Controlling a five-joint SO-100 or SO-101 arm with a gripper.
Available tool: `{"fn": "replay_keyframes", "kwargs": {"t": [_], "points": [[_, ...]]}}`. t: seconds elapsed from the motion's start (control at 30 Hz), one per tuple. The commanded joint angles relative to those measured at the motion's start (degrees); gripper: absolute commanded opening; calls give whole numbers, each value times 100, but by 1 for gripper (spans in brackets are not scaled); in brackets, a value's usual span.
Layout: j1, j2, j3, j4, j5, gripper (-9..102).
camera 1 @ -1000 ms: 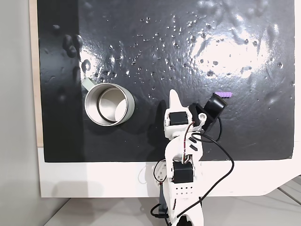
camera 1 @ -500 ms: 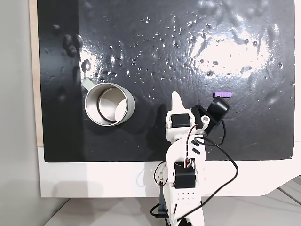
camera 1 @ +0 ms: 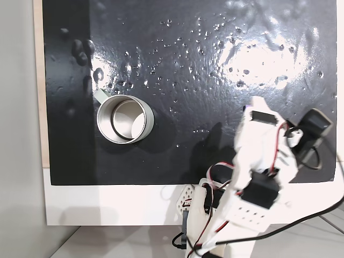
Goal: Grasp a pengrip and put it in the cup.
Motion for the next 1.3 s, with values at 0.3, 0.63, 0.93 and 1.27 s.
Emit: {"fn": "replay_keyframes", "kwargs": {"t": [0.3,0.63,0.93,1.27], "points": [[624,-3015,-2039,1503,-729,21],[879,-4263,-2320,1749,-1564,24],[1072,-5423,-2979,1723,-1740,24],[984,-6425,-3647,1714,-1696,23]]}}
